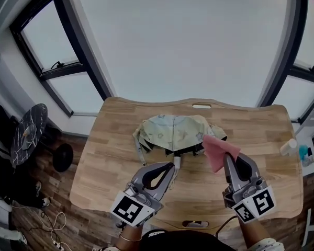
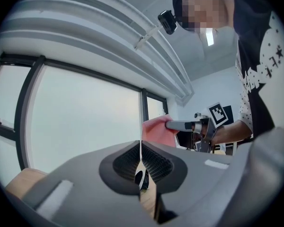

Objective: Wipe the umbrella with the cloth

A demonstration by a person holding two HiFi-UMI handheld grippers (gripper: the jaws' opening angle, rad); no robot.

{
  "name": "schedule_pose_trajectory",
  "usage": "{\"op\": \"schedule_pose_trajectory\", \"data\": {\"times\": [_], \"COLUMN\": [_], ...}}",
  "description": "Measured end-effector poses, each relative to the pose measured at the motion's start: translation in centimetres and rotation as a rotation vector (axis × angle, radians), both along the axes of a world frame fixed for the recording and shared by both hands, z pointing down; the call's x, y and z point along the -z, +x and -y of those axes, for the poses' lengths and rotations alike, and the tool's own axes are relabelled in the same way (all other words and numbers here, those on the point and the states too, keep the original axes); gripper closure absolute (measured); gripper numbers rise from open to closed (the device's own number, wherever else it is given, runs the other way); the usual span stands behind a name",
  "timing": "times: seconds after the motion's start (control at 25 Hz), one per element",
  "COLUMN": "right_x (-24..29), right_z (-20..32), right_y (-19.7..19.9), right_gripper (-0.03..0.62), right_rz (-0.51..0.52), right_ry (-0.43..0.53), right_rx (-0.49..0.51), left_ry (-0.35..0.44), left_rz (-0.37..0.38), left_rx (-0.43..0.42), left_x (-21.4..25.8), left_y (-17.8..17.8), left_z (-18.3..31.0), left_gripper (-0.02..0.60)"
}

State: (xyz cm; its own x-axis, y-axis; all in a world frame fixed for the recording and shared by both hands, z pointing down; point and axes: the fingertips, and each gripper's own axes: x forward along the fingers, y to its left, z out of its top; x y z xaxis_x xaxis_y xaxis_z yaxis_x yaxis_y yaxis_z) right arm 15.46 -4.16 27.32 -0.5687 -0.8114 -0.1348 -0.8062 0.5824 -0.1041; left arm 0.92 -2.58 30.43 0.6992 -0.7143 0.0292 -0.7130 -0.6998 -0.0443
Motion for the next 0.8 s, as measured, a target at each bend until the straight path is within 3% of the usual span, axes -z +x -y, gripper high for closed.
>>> {"op": "schedule_pose_trajectory", "data": {"times": [0.12,0.28,0.44,0.8], "right_x": [-0.2,-0.7,-1.4,-4.0], "right_z": [0.7,1.8,3.5,8.1], "right_y": [-1.0,-2.8,-4.4,-8.4], "right_gripper": [0.568,0.568,0.568,0.568], "right_rz": [-0.007,-0.026,-0.055,-0.121], "right_ry": [-0.006,-0.015,-0.035,-0.075], "right_rx": [-0.038,-0.079,-0.113,-0.141], "left_ry": [-0.022,0.024,-0.023,-0.024], "left_rz": [0.004,-0.038,-0.025,-0.081], "left_rx": [-0.031,-0.052,-0.081,-0.091], "left_x": [-0.5,-1.1,-1.9,-4.4], "left_y": [-0.8,-2.5,-3.5,-6.1], "left_z": [0.9,2.6,3.9,8.1], "left_gripper": [0.595,0.595,0.595,0.595]}}
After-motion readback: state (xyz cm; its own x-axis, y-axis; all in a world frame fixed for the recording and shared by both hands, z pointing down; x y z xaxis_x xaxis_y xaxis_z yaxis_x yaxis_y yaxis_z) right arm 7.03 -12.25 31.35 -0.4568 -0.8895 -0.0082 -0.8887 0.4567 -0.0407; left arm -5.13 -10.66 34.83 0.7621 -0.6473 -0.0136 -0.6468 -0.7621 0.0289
